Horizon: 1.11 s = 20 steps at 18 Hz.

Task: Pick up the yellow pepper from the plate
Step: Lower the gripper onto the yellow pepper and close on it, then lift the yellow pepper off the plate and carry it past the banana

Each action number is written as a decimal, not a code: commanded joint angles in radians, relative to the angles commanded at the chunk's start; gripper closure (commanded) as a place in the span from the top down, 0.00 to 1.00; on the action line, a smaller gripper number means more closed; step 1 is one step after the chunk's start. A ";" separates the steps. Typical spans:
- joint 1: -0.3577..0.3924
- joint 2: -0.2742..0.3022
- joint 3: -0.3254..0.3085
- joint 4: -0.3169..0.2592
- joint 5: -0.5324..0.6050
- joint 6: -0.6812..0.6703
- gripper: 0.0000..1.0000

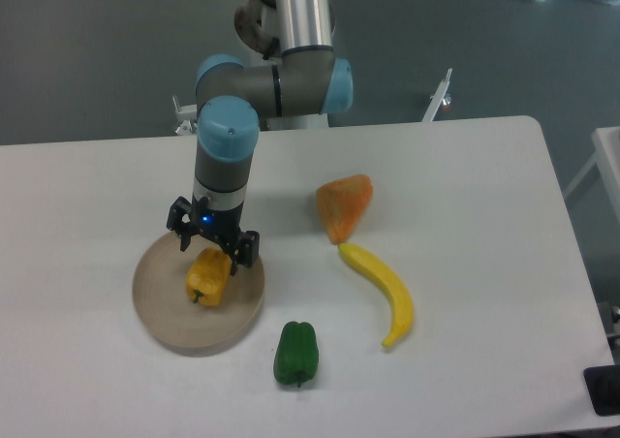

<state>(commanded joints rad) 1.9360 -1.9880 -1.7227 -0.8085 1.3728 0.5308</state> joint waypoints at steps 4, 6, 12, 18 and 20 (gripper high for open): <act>-0.003 -0.009 0.000 0.008 0.005 0.000 1.00; -0.003 -0.012 0.000 0.008 0.011 -0.002 1.00; -0.006 -0.008 0.000 0.009 0.029 -0.002 0.42; -0.003 0.006 0.008 0.009 0.029 0.008 0.36; -0.002 0.024 0.023 0.008 0.031 0.011 0.36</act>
<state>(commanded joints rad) 1.9343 -1.9636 -1.6997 -0.8007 1.4036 0.5415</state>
